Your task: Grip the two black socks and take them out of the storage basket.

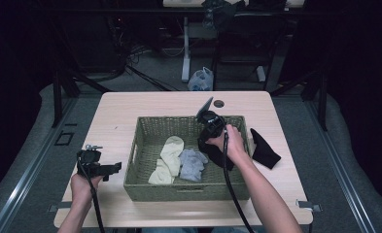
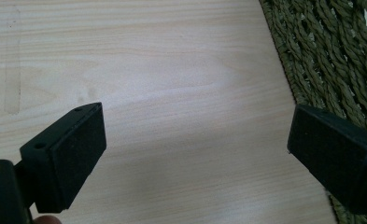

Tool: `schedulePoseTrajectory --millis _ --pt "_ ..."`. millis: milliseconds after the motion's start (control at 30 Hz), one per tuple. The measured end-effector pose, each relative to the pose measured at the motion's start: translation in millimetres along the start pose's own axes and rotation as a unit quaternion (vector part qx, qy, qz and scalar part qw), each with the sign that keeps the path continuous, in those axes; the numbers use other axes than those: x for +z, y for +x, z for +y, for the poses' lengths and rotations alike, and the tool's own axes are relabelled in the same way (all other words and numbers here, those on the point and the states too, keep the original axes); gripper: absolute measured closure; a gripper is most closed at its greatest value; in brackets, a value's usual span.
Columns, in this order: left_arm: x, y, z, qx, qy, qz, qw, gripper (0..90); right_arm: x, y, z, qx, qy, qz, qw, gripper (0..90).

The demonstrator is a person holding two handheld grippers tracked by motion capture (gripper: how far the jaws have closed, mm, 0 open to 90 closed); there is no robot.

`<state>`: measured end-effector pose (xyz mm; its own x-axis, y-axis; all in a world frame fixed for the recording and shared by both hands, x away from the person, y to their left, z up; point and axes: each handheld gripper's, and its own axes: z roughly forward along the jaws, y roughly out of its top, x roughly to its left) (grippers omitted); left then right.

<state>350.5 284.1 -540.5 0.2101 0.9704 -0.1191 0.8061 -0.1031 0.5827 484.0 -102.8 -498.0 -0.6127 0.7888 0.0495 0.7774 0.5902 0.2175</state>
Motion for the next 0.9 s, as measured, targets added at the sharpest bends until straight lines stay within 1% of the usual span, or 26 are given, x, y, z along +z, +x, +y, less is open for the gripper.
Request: schedulePoseTrajectory --millis 33,67,100,133,200,233,267,300,367,400,433,500,533,567,600,633,667,767,900 --pt "0.0 -0.1 0.0 0.0 0.001 0.0 1.0 4.5 2.5 -0.2 0.8 -0.004 0.009 -0.002 1.0 44.0" --pt "0.0 -0.1 0.0 0.0 0.0 -0.001 1.0 4.5 5.7 0.1 1.1 -0.002 0.009 -0.003 1.0 45.4" --pt "-0.2 -0.3 0.1 0.0 0.0 0.0 1.0 4.5 8.3 0.2 2.0 -0.004 0.019 -0.007 0.9998 46.2" --pt "-0.4 -0.5 0.1 0.0 -0.001 -0.001 1.0 4.5 13.0 1.0 1.5 0.004 0.014 -0.006 0.9999 48.0" --pt "-0.9 -0.9 0.1 0.001 -0.001 -0.002 1.0 4.5 19.1 0.0 2.0 0.002 0.027 -0.004 0.9996 53.9" --pt "-1.1 -0.9 0.0 0.001 -0.002 -0.002 1.0 4.5 24.6 1.3 0.6 0.018 0.019 -0.003 0.9997 58.1" --pt "-1.0 -0.7 0.0 0.0 -0.002 -0.002 1.0 4.5 26.0 0.1 1.2 0.014 0.033 -0.005 0.9994 64.7" --pt "-0.7 -0.5 -0.2 -0.001 0.0 -0.001 1.0 4.5 27.2 0.1 1.0 0.018 0.036 -0.003 0.9992 71.5" --pt "-0.4 -0.3 -0.2 0.0 0.0 -0.002 1.0 4.6 27.2 -0.5 0.8 0.015 0.037 -0.002 0.9992 82.2" --pt "-0.6 -0.5 -0.2 -0.001 0.0 -0.001 1.0 4.6 25.5 -0.2 0.8 0.012 0.035 -0.003 0.9993 85.4" --pt "-0.7 -0.5 -0.2 0.0 0.0 -0.001 1.0 4.6 23.0 -0.3 0.8 0.007 0.035 -0.006 0.9993 86.4" --pt "-1.0 -0.5 -0.4 -0.001 0.0 -0.001 1.0 4.6 18.2 2.0 -0.4 0.011 0.029 -0.012 0.9994 86.9" --pt "-1.2 -0.3 -0.5 -0.001 0.0 -0.001 1.0 4.6 13.6 1.7 -0.5 0.0 0.032 -0.016 0.9994 87.0" --pt "-1.1 -0.1 -0.4 0.0 -0.001 0.0 1.0 4.6 10.2 3.1 -1.8 0.002 0.022 -0.017 0.9996 87.0" --pt "-1.1 -0.1 -0.4 0.0 -0.001 0.0 1.0 4.6 4.2 3.2 -2.0 -0.007 0.026 -0.019 0.9995 87.0" --pt "-0.9 -0.3 -0.3 0.0 0.0 0.0 1.0 4.6 -0.5 4.3 -3.3 -0.006 0.016 -0.021 0.9996 87.0" --pt "-0.6 -0.6 -0.2 0.0 0.0 -0.001 1.0 4.6 -6.2 5.0 -4.1 -0.008 0.013 -0.024 0.9996 87.1" --pt "-0.9 -1.3 0.0 0.002 -0.002 -0.001 1.0 4.6 -24.1 5.4 -6.9 -0.007 -0.004 -0.021 0.9997 87.1" --pt "-1.2 -1.1 0.1 0.0 -0.001 -0.001 1.0 4.6 -48.9 6.2 -9.5 -0.013 -0.017 -0.026 0.9994 87.2"
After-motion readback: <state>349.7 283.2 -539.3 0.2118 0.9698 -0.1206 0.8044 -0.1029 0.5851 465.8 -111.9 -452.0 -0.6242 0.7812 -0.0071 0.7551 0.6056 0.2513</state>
